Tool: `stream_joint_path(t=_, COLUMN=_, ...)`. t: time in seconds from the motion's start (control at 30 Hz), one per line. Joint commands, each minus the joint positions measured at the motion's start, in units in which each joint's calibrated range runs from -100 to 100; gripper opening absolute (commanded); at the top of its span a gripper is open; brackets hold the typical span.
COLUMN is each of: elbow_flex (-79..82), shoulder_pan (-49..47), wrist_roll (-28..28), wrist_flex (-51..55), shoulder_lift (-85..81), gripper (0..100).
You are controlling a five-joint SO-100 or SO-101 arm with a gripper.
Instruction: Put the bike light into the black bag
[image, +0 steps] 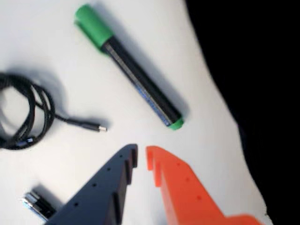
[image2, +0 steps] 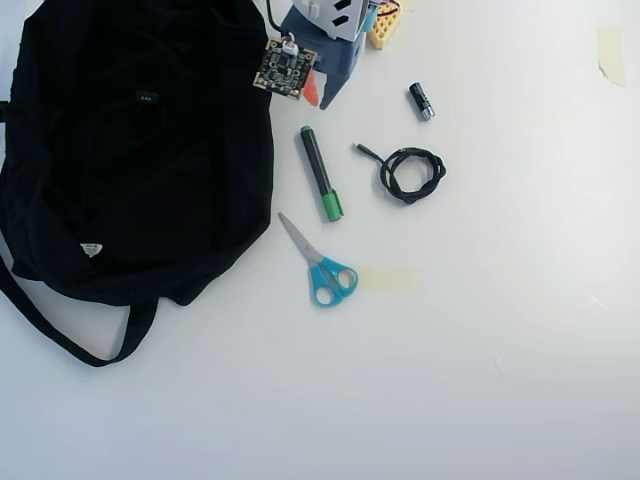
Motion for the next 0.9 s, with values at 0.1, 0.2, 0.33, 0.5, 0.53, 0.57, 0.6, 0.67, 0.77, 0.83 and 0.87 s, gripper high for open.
stream_joint_path(t=0.1, elbow_flex=25.0, shoulder_pan=-2.8, wrist_roll=-0.2, wrist_flex=-9.3, shoulder_lift=-19.1, gripper=2)
stream_joint_path(t=0.2, elbow_flex=32.5, shoulder_pan=-3.8, wrist_roll=0.2, wrist_flex=-11.3, shoulder_lift=-25.3, gripper=2)
stream_joint_path(t=0.33, elbow_flex=43.8, shoulder_pan=-6.0, wrist_roll=0.2, wrist_flex=-13.1, shoulder_lift=-37.7, gripper=2)
stream_joint_path(t=0.5, elbow_flex=58.7, shoulder_pan=-9.2, wrist_roll=0.2, wrist_flex=-13.2, shoulder_lift=-55.3, gripper=2)
stream_joint_path(t=0.53, elbow_flex=60.8, shoulder_pan=-9.4, wrist_roll=0.2, wrist_flex=-13.2, shoulder_lift=-57.3, gripper=2)
stream_joint_path(t=0.57, elbow_flex=63.2, shoulder_pan=-9.7, wrist_roll=-0.2, wrist_flex=-13.1, shoulder_lift=-58.9, gripper=2)
stream_joint_path(t=0.6, elbow_flex=65.6, shoulder_pan=-10.1, wrist_roll=-0.2, wrist_flex=-12.7, shoulder_lift=-59.9, gripper=2)
stream_joint_path(t=0.67, elbow_flex=65.6, shoulder_pan=-10.5, wrist_roll=-0.2, wrist_flex=-10.9, shoulder_lift=-60.6, gripper=2)
stream_joint_path(t=0.77, elbow_flex=65.5, shoulder_pan=-10.5, wrist_roll=-0.2, wrist_flex=-9.9, shoulder_lift=-61.6, gripper=2)
stream_joint_path(t=0.83, elbow_flex=65.5, shoulder_pan=-10.5, wrist_roll=-0.2, wrist_flex=-9.5, shoulder_lift=-63.1, gripper=2)
stream_joint_path(t=0.87, elbow_flex=65.5, shoulder_pan=-10.5, wrist_roll=-0.2, wrist_flex=-9.5, shoulder_lift=-63.1, gripper=2)
